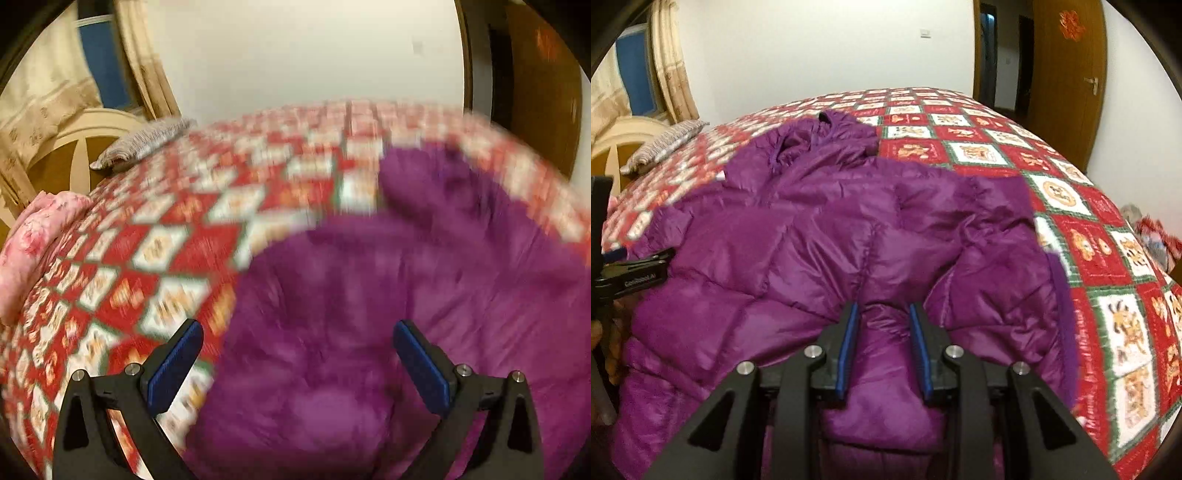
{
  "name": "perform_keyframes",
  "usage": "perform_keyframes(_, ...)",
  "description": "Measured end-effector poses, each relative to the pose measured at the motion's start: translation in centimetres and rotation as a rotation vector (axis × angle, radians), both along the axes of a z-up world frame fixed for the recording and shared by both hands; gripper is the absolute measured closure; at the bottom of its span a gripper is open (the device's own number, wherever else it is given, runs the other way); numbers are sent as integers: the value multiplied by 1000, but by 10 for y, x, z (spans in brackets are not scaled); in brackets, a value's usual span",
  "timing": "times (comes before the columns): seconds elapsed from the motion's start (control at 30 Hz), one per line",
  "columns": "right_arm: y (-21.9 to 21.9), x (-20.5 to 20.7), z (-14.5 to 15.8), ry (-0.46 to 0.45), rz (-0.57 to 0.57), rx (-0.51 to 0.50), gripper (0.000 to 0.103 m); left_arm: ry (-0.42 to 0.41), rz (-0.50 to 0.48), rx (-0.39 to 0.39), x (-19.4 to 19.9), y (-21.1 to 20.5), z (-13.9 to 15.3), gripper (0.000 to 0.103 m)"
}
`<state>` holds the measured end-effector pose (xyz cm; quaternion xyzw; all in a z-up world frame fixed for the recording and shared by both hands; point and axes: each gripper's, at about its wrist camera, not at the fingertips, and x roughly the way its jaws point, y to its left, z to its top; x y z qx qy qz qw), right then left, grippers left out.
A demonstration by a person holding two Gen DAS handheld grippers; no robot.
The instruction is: Fold large clothes
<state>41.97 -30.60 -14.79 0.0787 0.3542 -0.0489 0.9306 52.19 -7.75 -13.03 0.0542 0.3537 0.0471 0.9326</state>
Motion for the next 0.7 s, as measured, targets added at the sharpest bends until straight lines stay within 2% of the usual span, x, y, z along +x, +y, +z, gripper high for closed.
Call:
perform_keyframes(0.1, -11, 3, 35, -87, -45, 7, 70, -41, 16, 20, 24, 7, 18, 1)
perform_keyframes(0.2, -31, 36, 48, -82, -105, 47, 70, -11, 107, 75, 60, 19, 6, 1)
perform_keyframes(0.27, -46, 60, 40, -35, -164, 72, 70, 36, 136, 73, 78, 26, -9, 1)
perform_keyframes(0.33, -61, 83, 18, 50, -203, 90, 69, 82, 147, 92, 90, 26, -28, 1)
perform_keyframes(0.43, -68, 92, -10, 108, -207, 61, 69, 113, 144, 96, 86, 23, -52, 1)
perform_keyframes(0.53, -59, 87, -20, 83, -192, -3, 69, 94, 141, 123, 81, 16, -56, 1)
perform_keyframes(0.7, -59, 87, -25, 77, -196, -15, 68, 88, 146, 141, 82, 14, -60, 1)
